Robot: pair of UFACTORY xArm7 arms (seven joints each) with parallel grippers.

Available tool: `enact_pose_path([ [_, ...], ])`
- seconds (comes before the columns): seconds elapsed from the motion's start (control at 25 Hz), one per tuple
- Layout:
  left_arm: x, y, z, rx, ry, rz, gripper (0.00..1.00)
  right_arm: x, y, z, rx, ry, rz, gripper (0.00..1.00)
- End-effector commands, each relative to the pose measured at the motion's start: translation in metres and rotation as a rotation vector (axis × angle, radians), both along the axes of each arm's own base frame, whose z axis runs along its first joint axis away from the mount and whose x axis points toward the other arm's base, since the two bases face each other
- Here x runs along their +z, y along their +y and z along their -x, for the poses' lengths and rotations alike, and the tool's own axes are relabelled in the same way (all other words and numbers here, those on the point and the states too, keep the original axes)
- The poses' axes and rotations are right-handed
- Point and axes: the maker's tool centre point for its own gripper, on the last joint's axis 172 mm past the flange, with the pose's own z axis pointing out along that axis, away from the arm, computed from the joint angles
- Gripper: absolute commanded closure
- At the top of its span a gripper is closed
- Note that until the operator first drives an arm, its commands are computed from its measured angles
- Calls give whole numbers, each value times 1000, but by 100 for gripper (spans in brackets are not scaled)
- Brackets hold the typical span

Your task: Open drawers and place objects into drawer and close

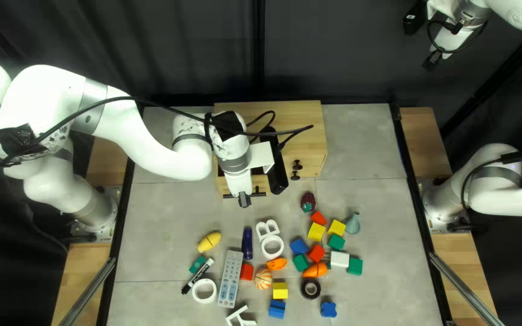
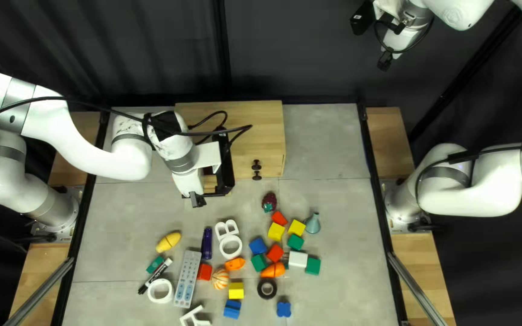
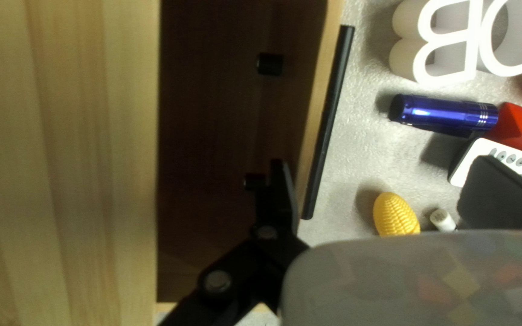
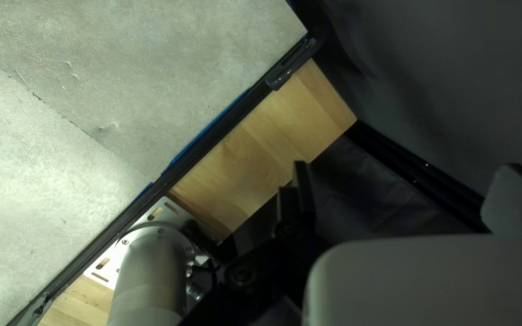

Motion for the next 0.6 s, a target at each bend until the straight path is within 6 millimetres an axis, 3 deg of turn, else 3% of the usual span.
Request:
enact_pose_path([
  [0.04,0,-2,5,4,3,-2,0,0,0,0,0,0,0,0],
  [0.6,6,-17,11,6,-2,-11,0,0,0,0,0,0,0,0],
])
